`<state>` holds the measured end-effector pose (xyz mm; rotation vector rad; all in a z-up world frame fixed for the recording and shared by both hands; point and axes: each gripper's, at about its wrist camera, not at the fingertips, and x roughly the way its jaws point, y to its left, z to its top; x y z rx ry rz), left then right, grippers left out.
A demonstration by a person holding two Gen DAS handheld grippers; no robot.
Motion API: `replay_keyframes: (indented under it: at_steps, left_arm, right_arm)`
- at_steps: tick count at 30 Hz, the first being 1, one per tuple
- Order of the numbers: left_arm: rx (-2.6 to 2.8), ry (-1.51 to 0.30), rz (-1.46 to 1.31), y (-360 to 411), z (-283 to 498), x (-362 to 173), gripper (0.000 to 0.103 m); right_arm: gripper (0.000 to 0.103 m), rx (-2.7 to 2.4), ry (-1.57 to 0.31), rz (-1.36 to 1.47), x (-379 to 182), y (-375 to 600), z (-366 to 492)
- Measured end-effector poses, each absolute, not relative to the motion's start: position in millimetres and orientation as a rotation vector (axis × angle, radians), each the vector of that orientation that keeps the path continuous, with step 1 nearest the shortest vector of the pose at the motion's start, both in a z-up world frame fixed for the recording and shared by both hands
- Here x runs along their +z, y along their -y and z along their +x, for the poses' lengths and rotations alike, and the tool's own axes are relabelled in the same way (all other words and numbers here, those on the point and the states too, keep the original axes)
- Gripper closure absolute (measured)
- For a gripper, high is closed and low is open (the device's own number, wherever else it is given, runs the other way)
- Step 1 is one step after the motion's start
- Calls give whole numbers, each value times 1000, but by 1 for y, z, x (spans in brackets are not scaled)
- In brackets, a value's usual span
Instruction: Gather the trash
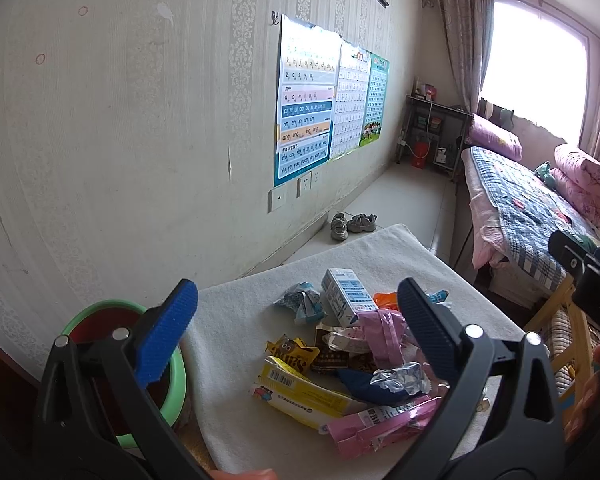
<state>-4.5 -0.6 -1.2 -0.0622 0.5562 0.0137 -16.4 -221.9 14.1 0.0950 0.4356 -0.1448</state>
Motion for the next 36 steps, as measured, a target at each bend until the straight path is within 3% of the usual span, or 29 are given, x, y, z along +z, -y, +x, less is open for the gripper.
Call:
replay_keyframes:
  at_steps: [36]
  left_arm:
    - [24, -549, -69, -2, -5, 0, 5]
  right_arm:
    - [7, -152, -418, 60, 21, 216, -22]
